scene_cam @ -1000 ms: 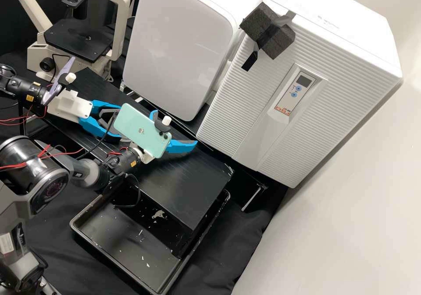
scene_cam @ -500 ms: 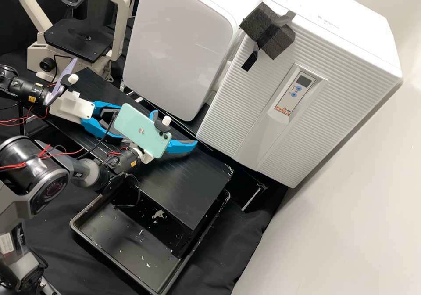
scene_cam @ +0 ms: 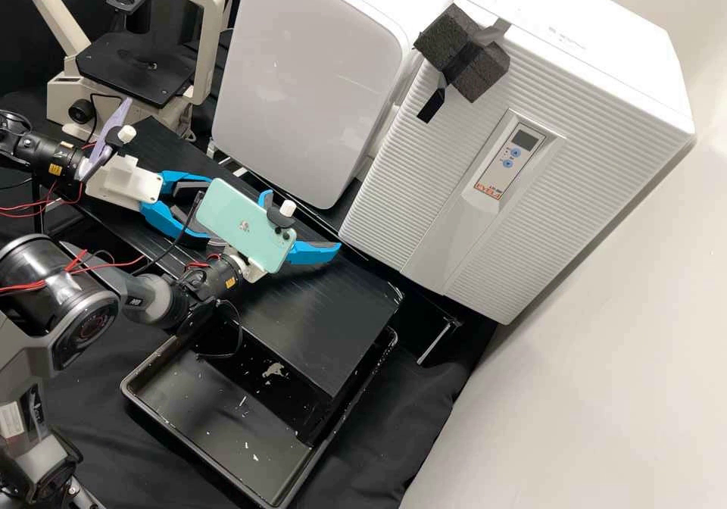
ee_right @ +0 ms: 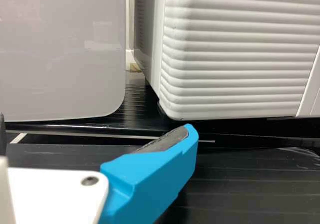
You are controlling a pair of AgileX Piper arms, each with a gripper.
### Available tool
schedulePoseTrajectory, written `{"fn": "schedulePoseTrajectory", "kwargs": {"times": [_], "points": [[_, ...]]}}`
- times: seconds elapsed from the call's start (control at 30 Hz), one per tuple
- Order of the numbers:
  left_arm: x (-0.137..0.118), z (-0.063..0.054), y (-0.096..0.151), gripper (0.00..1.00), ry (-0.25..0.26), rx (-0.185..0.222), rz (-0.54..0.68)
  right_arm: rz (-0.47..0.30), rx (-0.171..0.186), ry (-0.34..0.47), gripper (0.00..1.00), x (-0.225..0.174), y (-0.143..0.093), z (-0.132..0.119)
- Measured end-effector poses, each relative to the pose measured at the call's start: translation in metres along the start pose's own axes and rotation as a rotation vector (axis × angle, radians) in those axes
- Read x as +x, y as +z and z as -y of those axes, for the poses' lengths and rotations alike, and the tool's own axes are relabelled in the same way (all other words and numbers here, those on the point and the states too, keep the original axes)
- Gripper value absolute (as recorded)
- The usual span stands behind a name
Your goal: Place the petri dish on the bench
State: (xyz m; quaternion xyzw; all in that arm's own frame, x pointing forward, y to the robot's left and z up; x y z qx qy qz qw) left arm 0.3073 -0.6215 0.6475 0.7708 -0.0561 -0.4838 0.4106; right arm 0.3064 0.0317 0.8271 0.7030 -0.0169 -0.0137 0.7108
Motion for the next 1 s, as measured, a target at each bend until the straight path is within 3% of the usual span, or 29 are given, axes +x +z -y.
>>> {"fn": "schedulePoseTrajectory", "kwargs": {"times": [0.17,0.4,0.5,0.6,0.7,0.83,1.0], "points": [[-0.023,-0.002,-0.003,1.0,0.018,-0.009,0.01,0.0,0.0,0.0,1.0,0.0,0.0,0.0],[-0.062,-0.001,-0.001,1.0,0.094,-0.018,0.04,0.0,0.0,0.0,1.0,0.0,0.0,0.0],[-0.078,0.0,-0.002,1.0,0.144,0.07,-0.013,0.0,0.0,0.0,1.0,0.0,0.0,0.0],[-0.097,0.0,-0.009,1.0,0.217,0.182,-0.149,0.0,0.0,0.0,1.0,0.0,0.0,0.0],[-0.114,-0.004,-0.02,1.0,0.296,0.229,-0.301,0.0,0.0,0.0,1.0,0.0,0.0,0.0],[-0.14,-0.009,-0.04,1.0,0.42,0.227,-0.572,0.0,0.0,0.0,1.0,0.0,0.0,0.0],[-0.166,-0.012,-0.065,1.0,0.498,0.149,-0.777,0.0,0.0,0.0,1.0,0.0,0.0,0.0]]}}
